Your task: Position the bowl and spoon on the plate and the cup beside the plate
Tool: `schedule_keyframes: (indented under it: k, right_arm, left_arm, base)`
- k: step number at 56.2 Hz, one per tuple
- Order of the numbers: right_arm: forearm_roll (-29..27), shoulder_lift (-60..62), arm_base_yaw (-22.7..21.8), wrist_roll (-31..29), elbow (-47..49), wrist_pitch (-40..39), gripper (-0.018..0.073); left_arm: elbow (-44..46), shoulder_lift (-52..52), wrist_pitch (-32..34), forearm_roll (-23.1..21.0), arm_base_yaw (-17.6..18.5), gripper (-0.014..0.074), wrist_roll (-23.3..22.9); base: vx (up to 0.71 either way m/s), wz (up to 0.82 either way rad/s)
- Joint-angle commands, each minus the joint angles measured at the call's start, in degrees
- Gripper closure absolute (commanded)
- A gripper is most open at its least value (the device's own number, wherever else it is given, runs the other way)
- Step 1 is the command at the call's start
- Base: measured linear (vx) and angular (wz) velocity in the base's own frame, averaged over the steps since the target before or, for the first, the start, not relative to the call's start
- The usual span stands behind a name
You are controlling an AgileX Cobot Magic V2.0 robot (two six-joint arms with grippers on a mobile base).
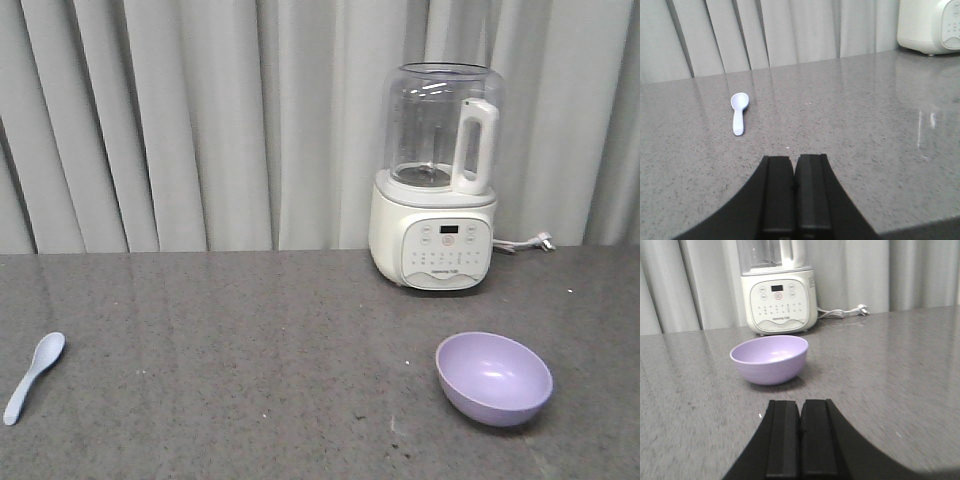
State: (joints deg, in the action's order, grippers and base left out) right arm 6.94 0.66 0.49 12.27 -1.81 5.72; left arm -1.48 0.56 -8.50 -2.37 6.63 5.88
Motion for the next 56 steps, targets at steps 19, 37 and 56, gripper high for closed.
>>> schedule_keyframes:
  k: [19,37,56]
  right_arm:
    - [0.5,0.3,-0.3,-0.2,-0.2,-4.8,0.0568]
    - [0.5,0.3,-0.3,-0.2,-0.2,-4.8,0.0568]
    - [0.5,0.3,-0.3,-0.2,-0.2,-4.8,0.0568]
  left_arm:
    - [1.4,1.0,4.6,-0.1,0.0,0.0602,-0.6]
    - [1.4,1.0,4.6,-0.1,0.0,0.0602,-0.6]
    - [1.4,1.0,4.7,-0.1,0.0,0.0602,-0.6]
  base:
    - [0.28,0.15]
    - [0.10,0.05]
    - [0.00,0.00]
